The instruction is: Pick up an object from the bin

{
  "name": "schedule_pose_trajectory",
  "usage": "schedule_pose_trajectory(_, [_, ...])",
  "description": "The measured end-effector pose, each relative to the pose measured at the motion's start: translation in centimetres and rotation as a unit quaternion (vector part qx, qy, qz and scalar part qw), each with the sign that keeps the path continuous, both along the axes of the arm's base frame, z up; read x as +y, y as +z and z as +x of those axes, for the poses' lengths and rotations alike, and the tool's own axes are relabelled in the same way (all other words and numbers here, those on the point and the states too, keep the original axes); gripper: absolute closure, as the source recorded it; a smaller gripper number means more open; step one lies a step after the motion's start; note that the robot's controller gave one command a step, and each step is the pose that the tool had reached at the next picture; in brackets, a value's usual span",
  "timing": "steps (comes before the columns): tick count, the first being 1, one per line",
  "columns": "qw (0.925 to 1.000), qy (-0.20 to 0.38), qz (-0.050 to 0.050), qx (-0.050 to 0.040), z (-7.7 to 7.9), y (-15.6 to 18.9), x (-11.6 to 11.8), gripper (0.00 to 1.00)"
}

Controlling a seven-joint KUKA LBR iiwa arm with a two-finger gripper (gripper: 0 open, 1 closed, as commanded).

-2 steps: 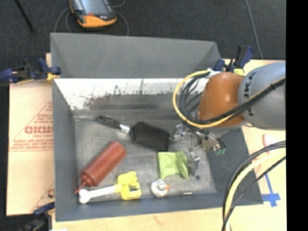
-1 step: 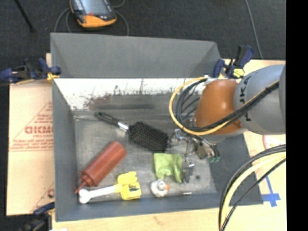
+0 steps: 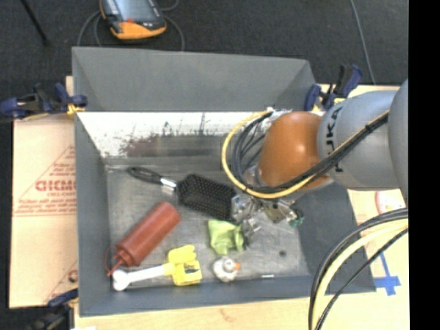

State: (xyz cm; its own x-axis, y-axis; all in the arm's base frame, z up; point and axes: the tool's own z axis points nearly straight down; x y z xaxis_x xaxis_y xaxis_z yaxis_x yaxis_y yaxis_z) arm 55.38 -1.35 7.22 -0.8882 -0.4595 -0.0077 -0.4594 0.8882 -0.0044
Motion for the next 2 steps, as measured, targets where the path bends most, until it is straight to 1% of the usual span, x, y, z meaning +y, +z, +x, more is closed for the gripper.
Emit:
schedule_pose_trajectory(1, [1.0,0.0,0.0,-0.0001,0.0,0.0,0.0,1.0])
schedule_pose_trajectory(2, [1.0,-0.004,0.0,0.0022,0.4,13.0,-0.3,1.0])
